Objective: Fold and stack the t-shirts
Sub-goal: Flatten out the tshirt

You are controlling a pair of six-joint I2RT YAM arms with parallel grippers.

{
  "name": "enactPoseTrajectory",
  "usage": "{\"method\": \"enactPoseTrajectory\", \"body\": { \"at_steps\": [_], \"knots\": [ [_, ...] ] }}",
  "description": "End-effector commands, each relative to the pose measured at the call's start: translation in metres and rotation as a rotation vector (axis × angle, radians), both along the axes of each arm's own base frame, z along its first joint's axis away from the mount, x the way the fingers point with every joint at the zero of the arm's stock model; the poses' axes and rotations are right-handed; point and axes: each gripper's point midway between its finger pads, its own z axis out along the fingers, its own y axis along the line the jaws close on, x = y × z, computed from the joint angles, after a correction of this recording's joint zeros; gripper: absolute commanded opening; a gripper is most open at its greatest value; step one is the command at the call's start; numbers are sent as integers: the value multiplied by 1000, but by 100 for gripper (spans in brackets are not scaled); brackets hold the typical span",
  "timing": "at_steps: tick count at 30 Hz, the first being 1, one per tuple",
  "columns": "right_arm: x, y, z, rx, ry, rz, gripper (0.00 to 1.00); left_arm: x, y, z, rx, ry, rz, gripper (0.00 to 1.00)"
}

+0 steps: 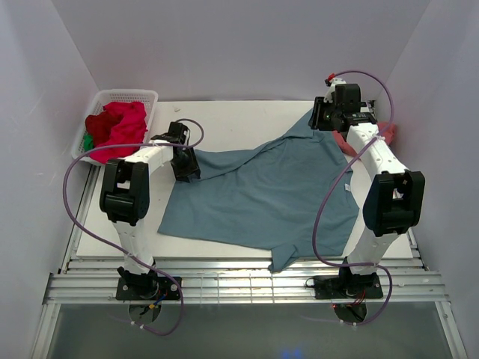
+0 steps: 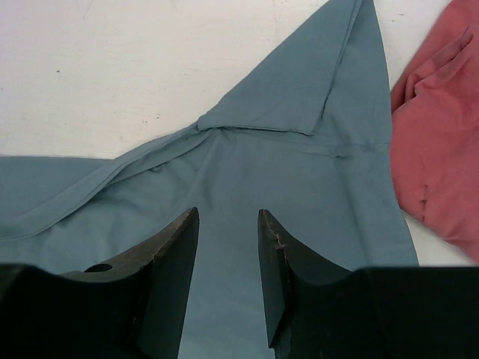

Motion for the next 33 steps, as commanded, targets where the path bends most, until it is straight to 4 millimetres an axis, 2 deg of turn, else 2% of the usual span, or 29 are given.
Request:
{"method": "enactPoseTrajectory", "body": {
  "at_steps": [1, 9, 16, 20, 29, 32, 33],
  "knots": [
    [1, -2, 17, -5, -51, -6, 43, 1, 8, 10, 54, -24, 11, 55],
    [2, -1, 11, -9, -37, -6, 43, 7, -4, -1, 11, -9, -13, 55],
    [4, -5, 1, -30, -18, -16, 43, 22, -20, 5, -22, -36, -37, 54],
    [6, -3, -3, -28, -12, -12, 43, 24, -25, 4, -19, -33, -45, 54],
    [11, -3, -7, -29, -1, -12, 43, 24, -26, 28, -4, -68, -51, 52],
    [12, -3, -11, -28, 5, -13, 43, 21, -25, 28, 5, -58, -57, 44],
    [12, -3, -12, -29, 8, -13, 43, 20, -24, 28, 7, -54, -56, 28]
  ]
}}
